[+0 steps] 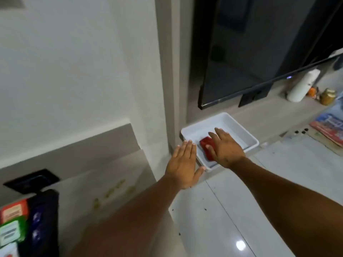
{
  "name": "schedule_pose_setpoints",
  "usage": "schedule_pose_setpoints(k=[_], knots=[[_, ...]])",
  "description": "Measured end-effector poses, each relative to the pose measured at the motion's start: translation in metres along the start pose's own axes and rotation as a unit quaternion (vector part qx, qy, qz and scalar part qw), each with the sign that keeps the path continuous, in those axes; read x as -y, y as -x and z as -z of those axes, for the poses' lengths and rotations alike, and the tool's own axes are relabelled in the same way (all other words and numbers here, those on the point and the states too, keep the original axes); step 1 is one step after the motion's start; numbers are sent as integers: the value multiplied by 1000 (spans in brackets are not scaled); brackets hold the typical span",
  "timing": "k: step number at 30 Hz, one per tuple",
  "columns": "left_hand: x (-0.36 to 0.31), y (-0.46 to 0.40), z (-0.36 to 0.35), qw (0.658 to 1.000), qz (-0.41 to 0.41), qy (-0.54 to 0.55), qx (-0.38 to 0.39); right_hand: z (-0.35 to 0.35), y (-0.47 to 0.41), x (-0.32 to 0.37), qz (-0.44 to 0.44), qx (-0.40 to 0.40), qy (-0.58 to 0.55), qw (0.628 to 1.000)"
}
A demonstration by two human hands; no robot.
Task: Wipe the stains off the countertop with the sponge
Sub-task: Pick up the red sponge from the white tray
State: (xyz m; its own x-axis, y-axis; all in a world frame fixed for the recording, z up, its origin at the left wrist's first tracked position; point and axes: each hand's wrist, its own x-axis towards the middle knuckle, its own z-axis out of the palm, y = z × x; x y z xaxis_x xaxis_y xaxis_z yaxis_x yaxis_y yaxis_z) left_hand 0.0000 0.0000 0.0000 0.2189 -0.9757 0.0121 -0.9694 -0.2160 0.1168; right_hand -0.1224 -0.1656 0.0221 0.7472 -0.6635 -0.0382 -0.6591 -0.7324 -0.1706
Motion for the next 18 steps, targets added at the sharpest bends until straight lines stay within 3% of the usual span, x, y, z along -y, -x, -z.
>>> schedule_pose_setpoints(k=[8,13,18], knots=[[-5,-50,-76,996,55,48,42,-103,-73,-21,-114,109,-32,987],[0,-55,-86,995,66,62,36,-124,-94,-23,-104,72,35,991],[10,-31,-75,996,51,71,-6,-99,-94,-21,-103,82,24,991]])
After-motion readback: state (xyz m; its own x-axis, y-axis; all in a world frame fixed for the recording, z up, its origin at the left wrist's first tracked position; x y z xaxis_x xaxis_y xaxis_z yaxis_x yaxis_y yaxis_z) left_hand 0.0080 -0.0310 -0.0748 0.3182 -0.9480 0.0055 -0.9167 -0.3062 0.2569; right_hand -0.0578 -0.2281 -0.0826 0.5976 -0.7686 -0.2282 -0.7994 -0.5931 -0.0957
